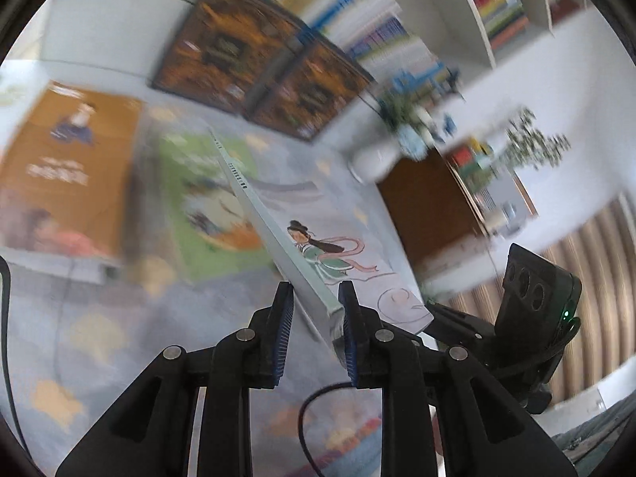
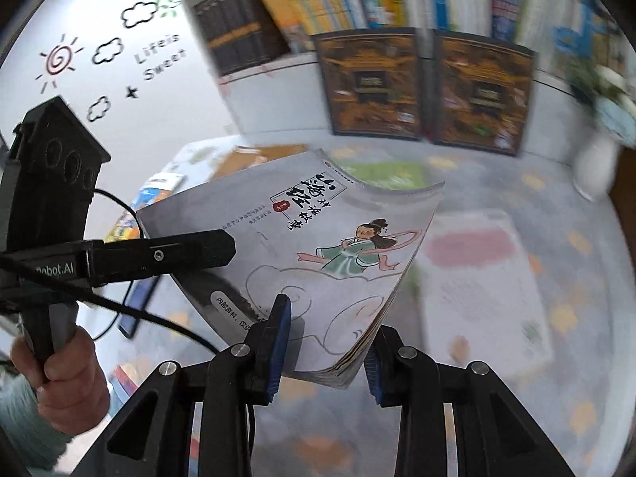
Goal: Organize books
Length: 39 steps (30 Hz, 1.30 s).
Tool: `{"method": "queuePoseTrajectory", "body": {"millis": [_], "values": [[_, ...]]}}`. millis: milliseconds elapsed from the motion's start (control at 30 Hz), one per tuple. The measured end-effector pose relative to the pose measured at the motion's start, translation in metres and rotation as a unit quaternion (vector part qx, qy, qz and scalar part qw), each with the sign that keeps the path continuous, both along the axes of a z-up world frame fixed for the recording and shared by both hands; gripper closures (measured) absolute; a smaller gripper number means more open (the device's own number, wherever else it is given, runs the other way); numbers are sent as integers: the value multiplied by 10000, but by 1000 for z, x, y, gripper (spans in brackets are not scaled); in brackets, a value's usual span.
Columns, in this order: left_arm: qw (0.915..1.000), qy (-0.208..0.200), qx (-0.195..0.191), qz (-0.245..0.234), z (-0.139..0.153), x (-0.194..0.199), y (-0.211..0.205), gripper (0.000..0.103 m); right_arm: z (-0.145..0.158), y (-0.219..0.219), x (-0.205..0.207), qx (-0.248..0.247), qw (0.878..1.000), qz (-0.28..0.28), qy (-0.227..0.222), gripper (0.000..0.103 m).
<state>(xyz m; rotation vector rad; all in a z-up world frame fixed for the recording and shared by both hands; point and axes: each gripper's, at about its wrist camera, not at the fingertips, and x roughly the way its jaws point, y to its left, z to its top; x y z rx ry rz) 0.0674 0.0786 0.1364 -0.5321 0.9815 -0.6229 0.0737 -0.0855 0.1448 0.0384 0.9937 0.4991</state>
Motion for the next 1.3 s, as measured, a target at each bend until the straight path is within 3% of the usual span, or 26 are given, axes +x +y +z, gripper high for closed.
{"method": "queuePoseTrajectory", "body": {"millis": [233, 700, 833, 967, 1000, 1167, 1300], "values": [[9949, 107, 193, 980, -12, 26, 82, 82, -27, 70, 56, 388, 9981, 323, 349, 69], [9792, 599, 312, 1912, -61, 60, 163, 82, -71, 149, 106, 283, 9946, 641, 763, 68], [9668, 813, 485, 2375, -71, 64, 181, 82, -86, 159, 120, 366, 9917, 585, 1085, 68], [9437, 991, 771, 3060, -76, 49, 196, 78, -93, 156, 120, 471, 9893, 535, 1274, 68], [9421, 1001, 736, 3114, -78, 43, 198, 76, -92, 153, 118, 490, 9888, 526, 1311, 68], [9429, 1110, 895, 3010, -81, 22, 189, 76, -91, 118, 106, 697, 9844, 328, 1580, 68], [9487, 838, 1300, 2758, -62, 13, 153, 76, -89, 72, 92, 844, 9820, -100, 1684, 68]]}}
